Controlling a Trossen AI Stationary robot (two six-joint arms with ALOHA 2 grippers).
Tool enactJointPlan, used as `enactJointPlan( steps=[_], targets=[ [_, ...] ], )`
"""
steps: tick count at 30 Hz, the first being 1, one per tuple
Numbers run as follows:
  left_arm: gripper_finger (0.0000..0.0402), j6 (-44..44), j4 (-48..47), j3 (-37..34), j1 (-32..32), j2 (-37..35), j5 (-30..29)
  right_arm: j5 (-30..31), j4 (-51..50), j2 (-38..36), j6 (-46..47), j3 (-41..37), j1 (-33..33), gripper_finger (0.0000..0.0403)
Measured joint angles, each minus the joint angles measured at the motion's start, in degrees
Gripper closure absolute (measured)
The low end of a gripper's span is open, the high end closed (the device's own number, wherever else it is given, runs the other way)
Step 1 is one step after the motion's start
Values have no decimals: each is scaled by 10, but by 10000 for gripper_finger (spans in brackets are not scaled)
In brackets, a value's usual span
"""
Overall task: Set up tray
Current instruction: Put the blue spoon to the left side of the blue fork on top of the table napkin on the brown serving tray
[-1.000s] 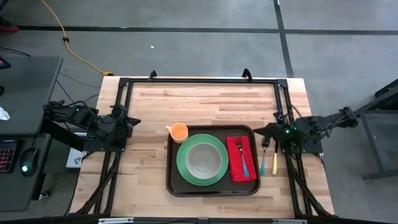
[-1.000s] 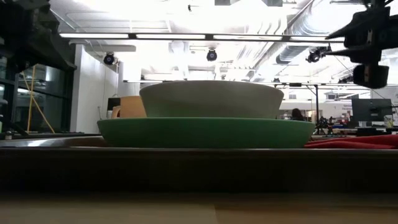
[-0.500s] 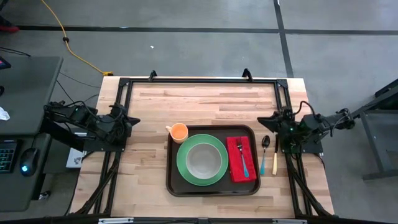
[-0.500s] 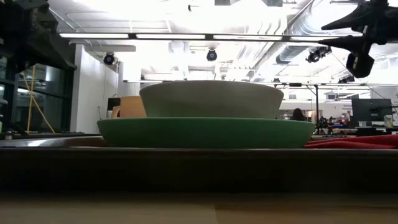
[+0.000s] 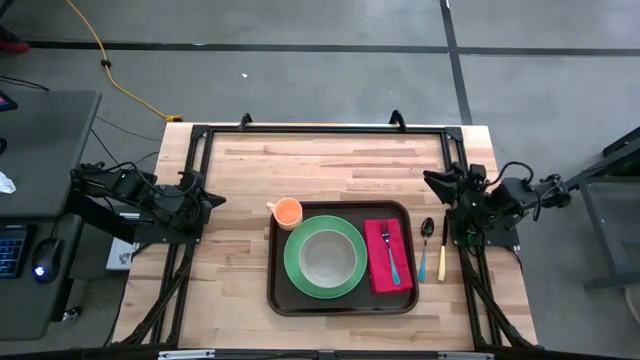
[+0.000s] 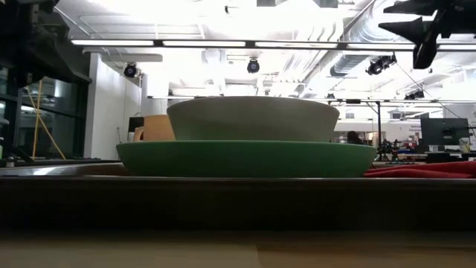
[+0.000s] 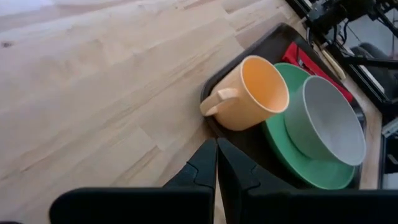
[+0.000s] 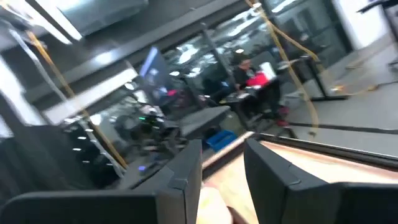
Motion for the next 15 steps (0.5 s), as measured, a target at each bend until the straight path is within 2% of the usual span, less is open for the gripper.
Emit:
enactJointPlan(
  steps=[6, 9, 15],
  targets=[
    [357, -12, 0, 0, 0, 0, 7, 42, -30, 18, -18, 0, 0, 304],
    [357, -12, 0, 0, 0, 0, 8, 43, -64, 43, -4, 14, 0, 304],
    [357, -12, 0, 0, 0, 0, 8, 41, -299, 142, 118, 140, 0, 304]
  ],
)
